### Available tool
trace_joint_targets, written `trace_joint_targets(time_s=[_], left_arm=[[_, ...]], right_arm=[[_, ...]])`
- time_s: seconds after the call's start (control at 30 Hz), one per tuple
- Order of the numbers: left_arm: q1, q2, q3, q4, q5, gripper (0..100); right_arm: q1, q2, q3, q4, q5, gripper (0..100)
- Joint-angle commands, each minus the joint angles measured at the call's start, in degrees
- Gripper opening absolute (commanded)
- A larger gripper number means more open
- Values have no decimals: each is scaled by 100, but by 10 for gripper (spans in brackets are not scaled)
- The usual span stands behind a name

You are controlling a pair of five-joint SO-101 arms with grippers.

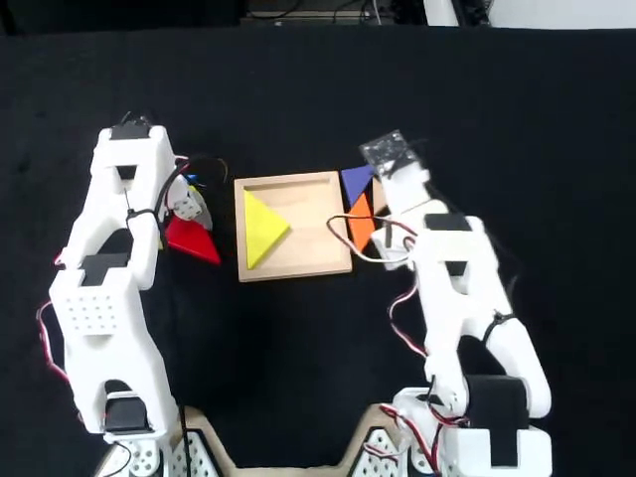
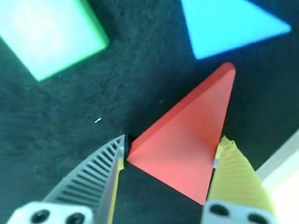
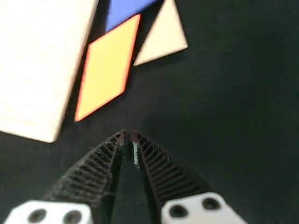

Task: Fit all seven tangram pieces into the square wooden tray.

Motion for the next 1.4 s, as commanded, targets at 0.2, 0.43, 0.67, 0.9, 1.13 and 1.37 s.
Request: trace_joint_targets(time_s=[0.2, 0.43, 0.67, 0.9, 1.13, 1.37], left_arm=[[453, -1310, -673, 220, -3279, 163], [1446, -1732, -646, 211, -6374, 163], [2387, -1503, -637, -9, -8527, 164], [2826, -545, -1253, -141, -8932, 163], [3231, 211, -1798, -123, -8738, 165], [3319, 404, -1974, -114, -8651, 167]], right_arm=[[633, -57, -66, -457, -448, 11], [1266, -4, -233, -712, -1064, 11], [1600, -4, -224, -1020, -1169, 11], [1820, 4, -224, -1081, -1389, 11], [1811, 4, -233, -1081, -1398, 11], [1802, 4, -224, -1081, -1398, 11]])
